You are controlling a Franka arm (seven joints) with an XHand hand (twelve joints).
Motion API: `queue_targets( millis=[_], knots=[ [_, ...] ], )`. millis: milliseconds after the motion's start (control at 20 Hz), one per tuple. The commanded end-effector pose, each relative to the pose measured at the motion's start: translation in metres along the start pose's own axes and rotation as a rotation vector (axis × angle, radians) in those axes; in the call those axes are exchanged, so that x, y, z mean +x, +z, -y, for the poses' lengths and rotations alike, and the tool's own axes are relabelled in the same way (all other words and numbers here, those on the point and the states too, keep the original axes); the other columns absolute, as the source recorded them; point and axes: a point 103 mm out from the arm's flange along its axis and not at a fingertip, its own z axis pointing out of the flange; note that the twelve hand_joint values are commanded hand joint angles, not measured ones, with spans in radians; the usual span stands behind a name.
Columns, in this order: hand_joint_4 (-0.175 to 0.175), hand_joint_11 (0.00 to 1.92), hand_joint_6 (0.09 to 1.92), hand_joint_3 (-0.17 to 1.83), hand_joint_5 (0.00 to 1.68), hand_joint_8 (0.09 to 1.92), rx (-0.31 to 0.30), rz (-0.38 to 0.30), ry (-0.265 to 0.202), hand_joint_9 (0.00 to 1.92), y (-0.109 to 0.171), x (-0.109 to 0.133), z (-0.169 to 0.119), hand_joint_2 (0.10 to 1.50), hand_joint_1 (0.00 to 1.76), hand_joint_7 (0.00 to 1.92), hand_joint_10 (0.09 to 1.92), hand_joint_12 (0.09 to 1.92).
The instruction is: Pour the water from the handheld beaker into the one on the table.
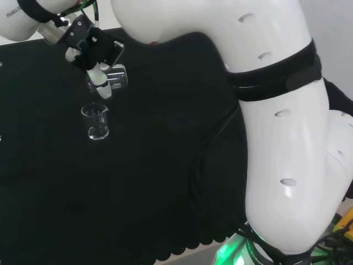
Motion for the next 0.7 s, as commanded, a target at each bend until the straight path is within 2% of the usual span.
queue_targets(
  millis=[50,300,700],
  knots=[
    [-0.175,1.36,0.41,0.71,1.41,0.50,-0.113,-0.142,0.002,1.60,0.006,-0.014,0.010,0.55,1.44,1.43,0.09,0.69],
    [-0.175,1.36,0.41,0.71,1.41,0.50,-0.162,-0.196,0.005,1.60,0.013,-0.023,0.016,0.55,1.44,1.44,0.09,0.69],
    [-0.175,1.36,0.41,0.71,1.41,0.50,-0.208,-0.266,-0.002,1.60,0.019,-0.028,0.019,0.55,1.44,1.44,0.09,0.69]
  ],
)
